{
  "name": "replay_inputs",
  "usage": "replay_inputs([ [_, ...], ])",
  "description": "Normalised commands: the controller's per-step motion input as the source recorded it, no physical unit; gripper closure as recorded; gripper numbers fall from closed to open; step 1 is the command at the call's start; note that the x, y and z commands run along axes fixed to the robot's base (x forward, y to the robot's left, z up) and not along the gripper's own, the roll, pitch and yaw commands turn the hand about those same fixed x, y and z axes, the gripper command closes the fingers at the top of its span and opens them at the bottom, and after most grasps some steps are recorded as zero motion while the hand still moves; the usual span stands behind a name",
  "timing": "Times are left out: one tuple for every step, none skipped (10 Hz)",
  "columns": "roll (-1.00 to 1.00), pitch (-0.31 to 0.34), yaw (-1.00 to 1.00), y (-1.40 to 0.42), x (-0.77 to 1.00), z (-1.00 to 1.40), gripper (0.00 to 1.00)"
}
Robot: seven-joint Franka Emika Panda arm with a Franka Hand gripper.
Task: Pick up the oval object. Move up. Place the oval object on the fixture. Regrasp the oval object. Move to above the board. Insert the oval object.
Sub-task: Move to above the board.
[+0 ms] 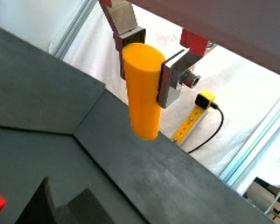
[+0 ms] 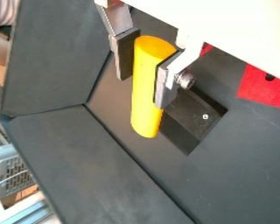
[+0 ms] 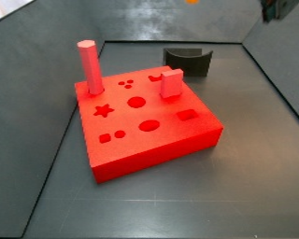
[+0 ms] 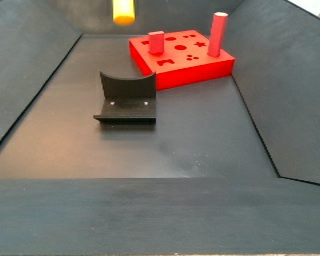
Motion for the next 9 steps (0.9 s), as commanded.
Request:
replay_inputs([
  [-0.03,0.131,0.1,-0.1,0.03,0.9,1.0],
  [-0.04,0.128,0.1,-0.07,0.03,0.67,1.0],
  [-0.04,0.12,0.11,-0.04,0.02,0.49,1.0],
  [-0.04,0.109,0.12,-0.03,0.02,0.32,1.0],
  [-1.0,-0.03,-0.07,-1.0,-0.72,0.33,1.0],
  [-1.0,-0.043,-0.07,-1.0,-0.72,0.32,1.0],
  [-1.0,-0.058,-0.07,-1.0,-0.78,0.35,1.0],
  [-1.0,-0.064,-0.08,-1.0,-0.82,0.34,1.0],
  [-1.0,-0.063,-0.08,-1.0,-0.82,0.33,1.0],
])
